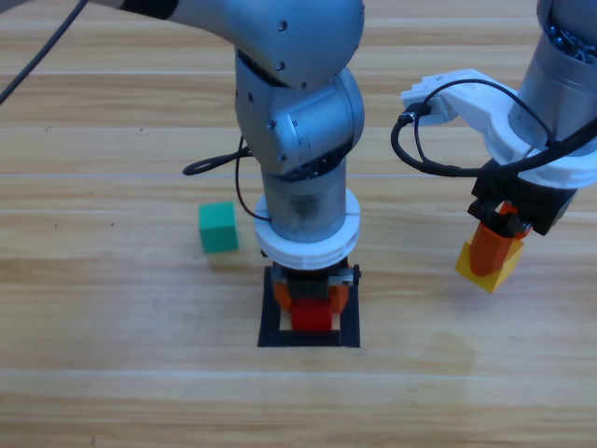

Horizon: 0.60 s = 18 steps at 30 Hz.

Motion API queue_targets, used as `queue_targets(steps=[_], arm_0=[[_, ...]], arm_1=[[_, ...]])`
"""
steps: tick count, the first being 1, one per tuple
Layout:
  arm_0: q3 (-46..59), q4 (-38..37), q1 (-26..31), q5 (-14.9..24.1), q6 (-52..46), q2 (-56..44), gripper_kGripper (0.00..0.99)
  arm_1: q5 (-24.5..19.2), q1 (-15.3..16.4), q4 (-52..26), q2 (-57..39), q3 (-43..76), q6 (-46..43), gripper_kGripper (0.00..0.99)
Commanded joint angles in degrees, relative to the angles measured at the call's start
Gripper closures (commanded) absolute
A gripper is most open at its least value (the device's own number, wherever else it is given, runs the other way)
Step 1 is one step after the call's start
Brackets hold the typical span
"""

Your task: Stack the blocks in the rectangular block: red at the bottom, yellow in the middle, green on top

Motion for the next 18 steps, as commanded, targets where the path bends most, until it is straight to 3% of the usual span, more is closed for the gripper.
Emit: queue_targets(steps=[1, 18], arm_0=[[-0.7, 0.6, -1.0, 0.7, 0.1, 2.5, 0.988], [-1.5, 0.9, -1.1, 1.1, -1.4, 3.1, 0.987]], arm_1=[[0.4, 1.5, -1.0, -1.5, 1.7, 0.1, 0.975], [0.4, 1.5, -1.1, -1.6, 2.0, 0.0, 0.975]])
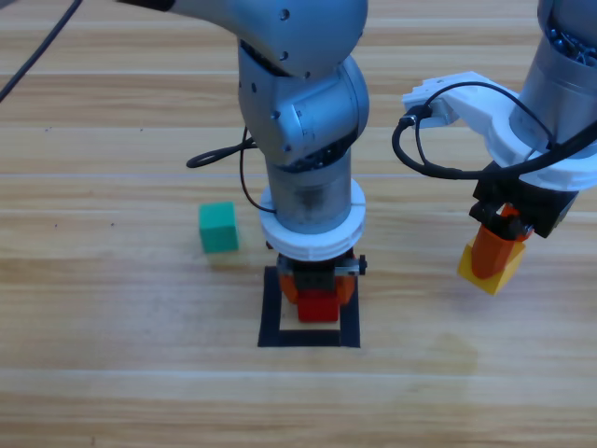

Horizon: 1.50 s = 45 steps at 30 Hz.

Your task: Stack the blocks in the rectangular block: red at the bottom, yellow in the middle, green on top

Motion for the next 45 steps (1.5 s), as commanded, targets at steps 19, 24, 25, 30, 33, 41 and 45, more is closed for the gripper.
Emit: queue_targets(steps=[19, 24, 25, 30, 33, 41, 45], arm_0=[[1.6, 0.5, -1.1, 0.8, -0.6, 3.1, 0.973], [1.6, 0.5, -1.1, 0.8, -0.5, 3.4, 0.973], [1.6, 0.4, -1.1, 0.8, -0.5, 3.5, 0.973], [1.7, 0.4, -1.1, 0.8, -0.7, 3.5, 0.903], [1.2, 0.4, -1.1, 0.7, -0.9, 3.3, 0.531], [2.0, 0.6, -1.1, 0.9, -1.1, 1.0, 0.0], [2.1, 0.6, -1.1, 1.0, -1.1, -0.5, 0.0]], arm_1=[[0.4, 1.5, -1.2, -1.5, 1.7, 0.0, 0.975], [0.4, 1.5, -1.2, -1.5, 1.8, -0.1, 0.975], [0.4, 1.5, -1.2, -1.5, 1.8, 0.0, 0.975], [0.4, 1.5, -1.2, -1.6, 1.8, 0.0, 0.975], [0.3, 1.5, -1.2, -1.6, 1.9, 0.0, 0.975], [0.2, 1.5, -1.2, -1.6, 2.1, 0.0, 0.975], [0.1, 1.5, -1.2, -1.7, 1.6, 0.2, 0.975]])
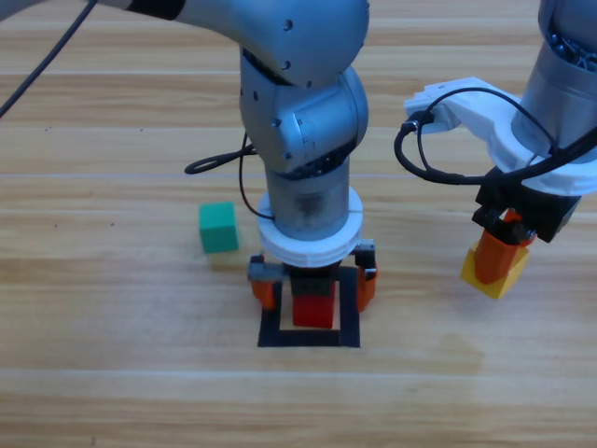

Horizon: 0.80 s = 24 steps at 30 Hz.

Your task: Stack the blocks in the rectangular block: red at the bottom, yellow in the middle, green on top

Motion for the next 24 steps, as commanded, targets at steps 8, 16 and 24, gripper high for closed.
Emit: queue_targets(steps=[8, 16, 24], arm_0=[[0.6, 1.4, -1.0, 1.0, 1.0, -9.8, 0.0], [-1.4, 8.3, 4.9, 4.0, 5.1, -19.9, 0.0], [2.8, 8.3, 15.3, 3.6, 19.2, -23.4, 0.0]], arm_1=[[-0.7, 1.8, -1.1, -2.7, -0.5, 1.6, 0.975], [-1.3, 4.4, -1.3, -4.4, -1.1, 3.9, 0.975], [1.4, 5.5, -0.8, -5.3, -3.5, 17.6, 0.975]])
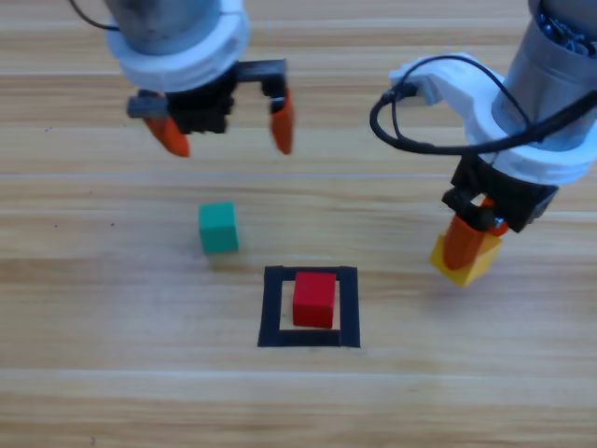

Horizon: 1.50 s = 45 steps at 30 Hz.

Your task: Stack the blocks in the rectangular block: red at the bottom, yellow in the middle, green on top

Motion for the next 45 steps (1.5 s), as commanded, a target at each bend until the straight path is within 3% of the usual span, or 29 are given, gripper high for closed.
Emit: queue_targets(steps=[1, 3, 6, 11, 20, 31, 45], arm_0=[[4.6, 0.3, 9.4, 0.2, 8.9, -3.3, 0.0], [4.8, 0.3, 10.9, 0.4, 12.2, -4.9, 0.0], [6.1, 0.3, 13.6, 0.5, 17.6, -9.0, 0.0], [6.3, 1.0, 16.9, 0.1, 22.7, -12.6, 0.0], [10.2, 1.3, 19.8, -0.6, 23.4, -11.3, 0.0], [10.9, 0.5, 20.0, -1.3, 23.4, -11.1, 0.0], [15.9, -4.2, 20.3, -2.0, 23.0, -10.8, 0.0]], arm_1=[[0.7, 3.1, -0.4, -4.3, -1.1, 12.0, 0.975], [0.3, 4.2, -0.4, -5.0, -1.1, 15.9, 0.973], [-6.2, 9.7, 1.8, -4.1, -5.8, 25.1, 0.973], [-7.1, 12.4, 2.9, -3.5, -9.7, 34.6, 0.973], [-5.5, 13.2, 11.3, 9.0, -24.2, 47.9, 0.973], [-4.0, 13.3, 22.5, 23.2, -42.6, 52.8, 0.975], [-1.3, 13.5, 23.5, 28.0, -46.9, 54.5, 0.975]])
